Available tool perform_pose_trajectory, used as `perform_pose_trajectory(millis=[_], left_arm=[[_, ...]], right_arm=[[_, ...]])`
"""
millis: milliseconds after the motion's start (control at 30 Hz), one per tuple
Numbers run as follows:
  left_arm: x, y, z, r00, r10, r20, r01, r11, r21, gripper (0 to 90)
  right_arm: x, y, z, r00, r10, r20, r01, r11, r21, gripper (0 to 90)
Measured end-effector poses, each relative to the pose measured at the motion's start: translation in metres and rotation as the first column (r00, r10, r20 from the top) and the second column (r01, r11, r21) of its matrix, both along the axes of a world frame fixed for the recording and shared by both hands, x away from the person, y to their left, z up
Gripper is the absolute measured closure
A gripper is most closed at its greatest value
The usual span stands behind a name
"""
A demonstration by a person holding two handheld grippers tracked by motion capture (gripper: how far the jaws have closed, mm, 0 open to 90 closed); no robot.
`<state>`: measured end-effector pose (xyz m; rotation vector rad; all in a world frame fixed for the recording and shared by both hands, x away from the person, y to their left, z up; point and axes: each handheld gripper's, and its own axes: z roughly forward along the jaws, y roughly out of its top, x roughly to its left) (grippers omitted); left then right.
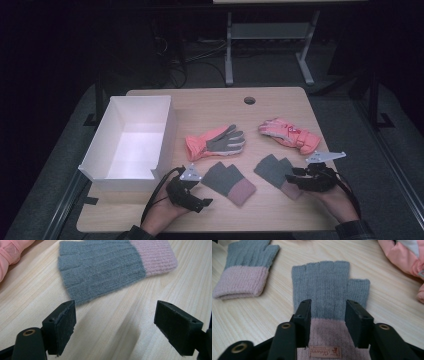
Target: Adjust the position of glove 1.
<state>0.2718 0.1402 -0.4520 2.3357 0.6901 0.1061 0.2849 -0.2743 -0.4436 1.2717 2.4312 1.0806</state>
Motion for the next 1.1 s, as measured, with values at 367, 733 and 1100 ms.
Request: perform_pose_trajectory(millis=[367,733,1100], left_arm=[[0.001,0.001,0.001,1.0,-0.001,0.005,0.001,0.9999,-0.014,17.0],[0.0,-0.001,-0.002,0.9999,0.013,-0.002,-0.013,0.9998,-0.014,16.7],[0.001,0.001,-0.001,0.9999,0.013,-0.001,-0.013,0.9999,-0.011,16.7]], right_arm=[[0.011,0.013,-0.019,0.9997,0.013,-0.019,-0.014,0.999,-0.048,58.8],[0.011,0.017,-0.017,0.9994,0.032,-0.012,-0.034,0.994,-0.103,84.5],[0.008,0.005,0.0,1.0,0.005,-0.007,-0.004,0.999,0.032,85.4]])
